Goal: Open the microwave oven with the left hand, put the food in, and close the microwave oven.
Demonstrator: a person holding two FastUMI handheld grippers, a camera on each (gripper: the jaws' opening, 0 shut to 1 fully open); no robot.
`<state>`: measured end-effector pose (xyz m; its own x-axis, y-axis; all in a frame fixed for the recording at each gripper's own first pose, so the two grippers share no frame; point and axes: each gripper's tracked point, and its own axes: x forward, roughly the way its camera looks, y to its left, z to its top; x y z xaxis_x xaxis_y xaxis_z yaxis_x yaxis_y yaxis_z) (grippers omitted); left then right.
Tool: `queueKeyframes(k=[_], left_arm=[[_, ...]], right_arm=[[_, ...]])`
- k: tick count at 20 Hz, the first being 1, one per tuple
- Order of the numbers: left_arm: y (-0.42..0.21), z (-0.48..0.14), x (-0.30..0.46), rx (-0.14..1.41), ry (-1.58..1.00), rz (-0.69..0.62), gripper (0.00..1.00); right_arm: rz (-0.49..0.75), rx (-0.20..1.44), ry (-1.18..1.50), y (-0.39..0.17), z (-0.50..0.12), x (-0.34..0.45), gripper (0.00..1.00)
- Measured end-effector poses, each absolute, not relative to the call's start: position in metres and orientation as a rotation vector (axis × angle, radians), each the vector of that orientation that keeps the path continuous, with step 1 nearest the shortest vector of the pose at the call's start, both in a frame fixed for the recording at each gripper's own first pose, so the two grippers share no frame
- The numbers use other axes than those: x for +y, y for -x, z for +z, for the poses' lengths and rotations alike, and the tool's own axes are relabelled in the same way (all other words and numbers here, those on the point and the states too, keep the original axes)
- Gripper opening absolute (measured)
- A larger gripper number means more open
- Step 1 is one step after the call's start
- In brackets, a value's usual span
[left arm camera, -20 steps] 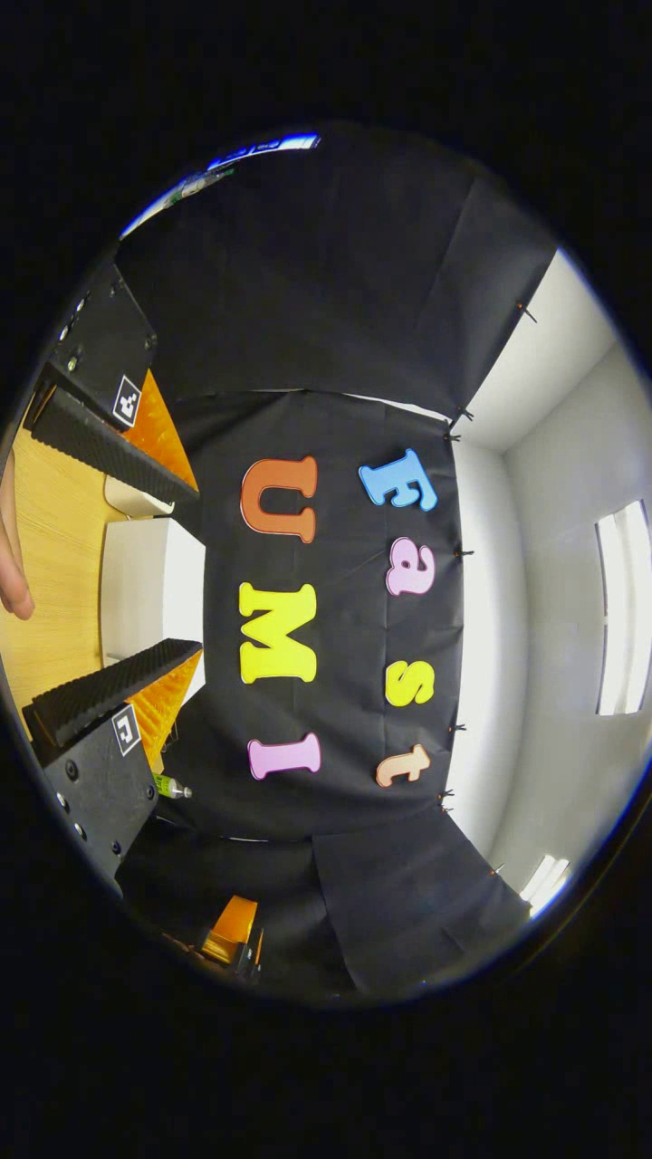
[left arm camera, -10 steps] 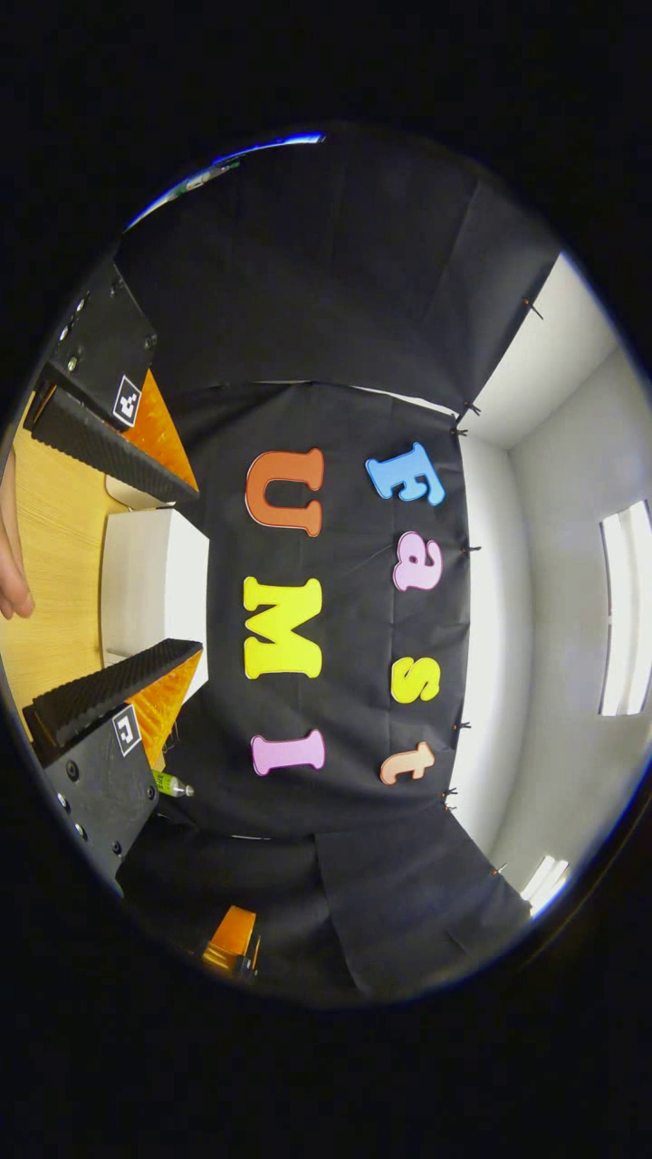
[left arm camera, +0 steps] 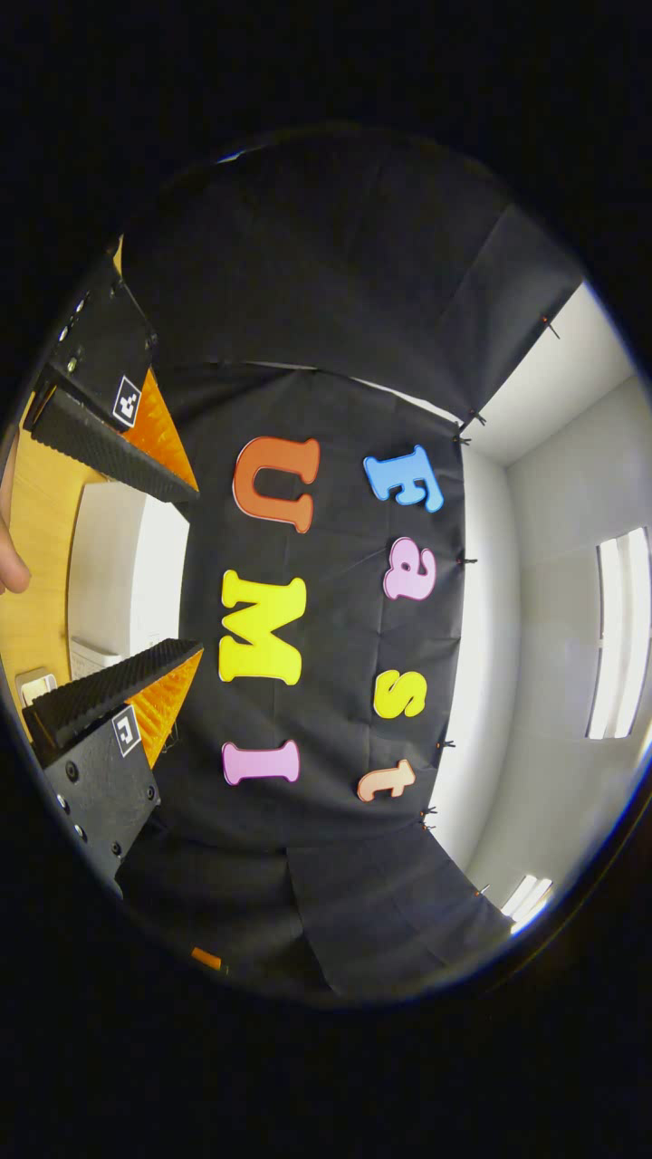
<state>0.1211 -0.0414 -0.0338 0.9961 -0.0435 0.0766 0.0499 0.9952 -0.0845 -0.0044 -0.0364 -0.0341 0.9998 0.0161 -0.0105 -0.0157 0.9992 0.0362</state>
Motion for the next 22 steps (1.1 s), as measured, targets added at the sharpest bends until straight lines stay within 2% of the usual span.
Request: queueKeyframes(k=[1,2,3,6,11,12,13,17,18,19,20,21,22], left_arm=[[-0.132,-0.040,-0.049,-0.078,0.084,-0.067,0.95],[-0.142,-0.046,-0.058,-0.083,0.071,-0.085,0.95],[-0.154,-0.056,-0.065,-0.080,0.051,-0.089,0.95],[-0.183,-0.090,-0.089,-0.045,0.005,-0.106,0.95],[-0.222,-0.171,-0.140,0.111,-0.019,-0.163,0.95],[-0.230,-0.186,-0.149,0.130,-0.010,-0.167,0.95],[-0.237,-0.202,-0.156,0.153,0.002,-0.170,0.95],[-0.259,-0.258,-0.178,0.239,0.003,-0.169,0.95],[-0.263,-0.269,-0.183,0.256,0.003,-0.173,0.95],[-0.267,-0.279,-0.185,0.270,0.008,-0.168,0.95],[-0.271,-0.286,-0.186,0.281,0.015,-0.166,0.95],[-0.274,-0.293,-0.188,0.285,0.021,-0.162,0.93],[-0.279,-0.300,-0.189,0.294,0.022,-0.159,0.82]], right_arm=[[0.015,0.012,-0.035,0.005,-0.035,-0.039,1.00],[0.013,0.016,-0.035,0.005,-0.038,-0.042,0.91],[0.012,0.021,-0.037,0.006,-0.040,-0.045,1.00],[0.017,0.011,-0.032,0.007,-0.040,-0.051,1.00],[-0.002,-0.002,-0.048,0.008,-0.047,-0.070,1.00],[-0.011,-0.004,-0.061,0.008,-0.050,-0.076,0.91],[-0.020,-0.004,-0.067,0.007,-0.053,-0.083,1.00],[-0.055,0.015,-0.063,0.004,-0.067,-0.108,1.00],[-0.064,0.019,-0.062,0.003,-0.070,-0.114,0.91],[-0.072,0.027,-0.062,0.001,-0.074,-0.119,1.00],[-0.076,0.034,-0.066,-0.001,-0.079,-0.123,1.00],[-0.079,0.043,-0.073,-0.002,-0.083,-0.126,1.00],[-0.081,0.056,-0.079,-0.004,-0.089,-0.130,1.00]])
